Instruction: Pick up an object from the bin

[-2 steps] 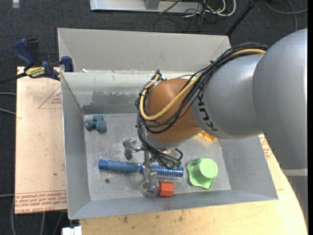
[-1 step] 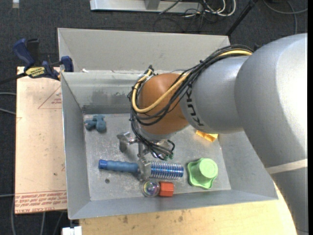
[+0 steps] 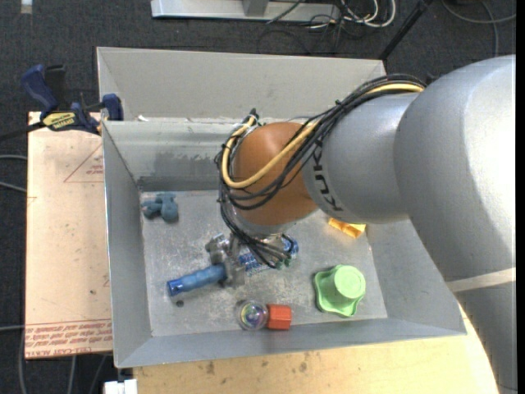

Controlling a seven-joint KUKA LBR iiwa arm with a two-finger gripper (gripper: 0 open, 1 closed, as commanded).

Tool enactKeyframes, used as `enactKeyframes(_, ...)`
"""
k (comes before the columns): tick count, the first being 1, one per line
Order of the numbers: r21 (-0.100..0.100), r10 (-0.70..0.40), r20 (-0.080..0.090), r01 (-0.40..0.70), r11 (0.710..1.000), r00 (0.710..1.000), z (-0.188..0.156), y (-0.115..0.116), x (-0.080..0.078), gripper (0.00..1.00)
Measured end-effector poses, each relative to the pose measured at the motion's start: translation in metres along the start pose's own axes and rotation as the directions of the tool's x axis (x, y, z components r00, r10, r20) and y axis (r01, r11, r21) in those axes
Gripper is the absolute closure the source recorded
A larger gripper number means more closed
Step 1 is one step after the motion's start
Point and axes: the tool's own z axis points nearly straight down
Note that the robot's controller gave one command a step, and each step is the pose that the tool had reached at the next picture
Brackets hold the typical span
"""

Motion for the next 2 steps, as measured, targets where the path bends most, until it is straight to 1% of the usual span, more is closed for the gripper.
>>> enactKeyframes(1,0.003,-0.031,0.007,0.031,1.0,1.0,-0.117,0.001,0.007,1.0)
enactKeyframes(2,0.004,-0.078,0.008,0.078,0.997,0.997,-0.182,-0.012,-0.004,1.0)
